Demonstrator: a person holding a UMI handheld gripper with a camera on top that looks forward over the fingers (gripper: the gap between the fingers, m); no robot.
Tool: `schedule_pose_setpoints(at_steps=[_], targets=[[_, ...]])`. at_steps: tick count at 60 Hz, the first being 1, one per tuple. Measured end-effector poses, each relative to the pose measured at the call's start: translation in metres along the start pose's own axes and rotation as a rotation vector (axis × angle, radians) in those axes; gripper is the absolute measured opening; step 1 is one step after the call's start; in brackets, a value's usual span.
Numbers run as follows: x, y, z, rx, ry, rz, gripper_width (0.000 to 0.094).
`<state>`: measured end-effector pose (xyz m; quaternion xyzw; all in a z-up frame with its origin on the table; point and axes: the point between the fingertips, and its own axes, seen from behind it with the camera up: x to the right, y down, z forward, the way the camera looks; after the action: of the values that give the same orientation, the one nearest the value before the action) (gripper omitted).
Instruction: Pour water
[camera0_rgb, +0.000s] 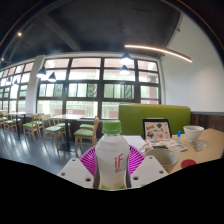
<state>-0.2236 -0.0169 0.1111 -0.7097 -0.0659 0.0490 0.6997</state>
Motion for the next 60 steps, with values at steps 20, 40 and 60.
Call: schedule_pose_setpoints(at_steps=[20,40,60], targets=[[0.0,-0.029,0.019,-0.058,-0.157,0.762,0.0352],[0.054,-0.055,0.007,-0.101,-0.347,2.093,0.0358],[0.051,-0.072,-0.054,-0.101,-0.322,2.25,0.0358]])
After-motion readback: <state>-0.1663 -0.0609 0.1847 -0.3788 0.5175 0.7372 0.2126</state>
